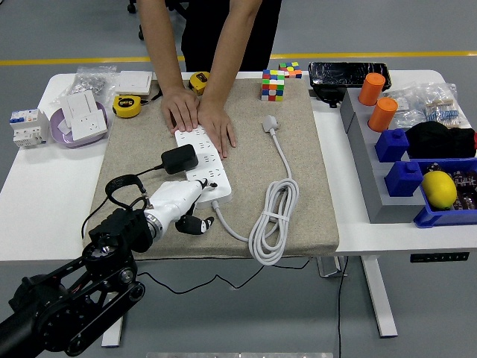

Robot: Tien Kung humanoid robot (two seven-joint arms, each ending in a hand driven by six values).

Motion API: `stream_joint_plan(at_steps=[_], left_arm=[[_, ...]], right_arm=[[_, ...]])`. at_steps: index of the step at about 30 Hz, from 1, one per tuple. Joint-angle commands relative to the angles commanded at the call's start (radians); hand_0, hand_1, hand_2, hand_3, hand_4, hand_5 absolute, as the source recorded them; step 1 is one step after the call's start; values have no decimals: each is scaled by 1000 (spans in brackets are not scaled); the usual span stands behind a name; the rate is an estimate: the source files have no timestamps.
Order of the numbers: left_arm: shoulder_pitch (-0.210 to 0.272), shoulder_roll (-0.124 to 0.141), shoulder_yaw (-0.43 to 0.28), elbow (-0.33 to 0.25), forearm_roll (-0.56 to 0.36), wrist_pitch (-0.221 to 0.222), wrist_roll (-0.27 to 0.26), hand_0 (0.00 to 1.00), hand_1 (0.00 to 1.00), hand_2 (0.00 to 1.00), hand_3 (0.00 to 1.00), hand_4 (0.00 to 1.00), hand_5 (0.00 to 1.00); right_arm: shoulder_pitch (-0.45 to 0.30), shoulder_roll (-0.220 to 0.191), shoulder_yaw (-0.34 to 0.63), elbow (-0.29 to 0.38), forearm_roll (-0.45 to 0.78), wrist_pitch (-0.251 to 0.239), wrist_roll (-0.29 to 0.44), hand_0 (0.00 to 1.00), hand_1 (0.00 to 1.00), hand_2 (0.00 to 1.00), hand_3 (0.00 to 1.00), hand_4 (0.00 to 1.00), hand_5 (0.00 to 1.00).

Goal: Pick up the plug,place it near the board,insert it into the board,press the button

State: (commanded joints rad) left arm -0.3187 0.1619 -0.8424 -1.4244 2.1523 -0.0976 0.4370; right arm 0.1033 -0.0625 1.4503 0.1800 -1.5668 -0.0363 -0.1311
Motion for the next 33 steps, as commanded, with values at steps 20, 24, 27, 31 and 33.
stream_joint_plan(at_steps=[20,24,27,31,33], left_arm=[[-11,2,3,40,12,-12,5,169,28,141,825,602,169],[-12,1,3,42,15,-23,11,169,28,141,825,602,169],[-13,1,3,44,16,-30,14,170,28,141,809,599,171],[-15,2,1,42,20,-30,14,170,28,141,809,599,171],[-15,2,-4,36,25,-26,13,170,28,141,809,598,171]], right_arm=[[2,-1,2,0,3,-1,0,624,584,617,539,875,607],[2,-1,3,0,3,-1,0,624,584,617,539,875,607],[2,-1,3,0,3,-1,0,623,585,617,538,875,608],[3,-1,3,0,4,-1,0,623,585,617,538,875,608],[3,-1,4,0,4,-1,0,623,583,617,539,875,608]])
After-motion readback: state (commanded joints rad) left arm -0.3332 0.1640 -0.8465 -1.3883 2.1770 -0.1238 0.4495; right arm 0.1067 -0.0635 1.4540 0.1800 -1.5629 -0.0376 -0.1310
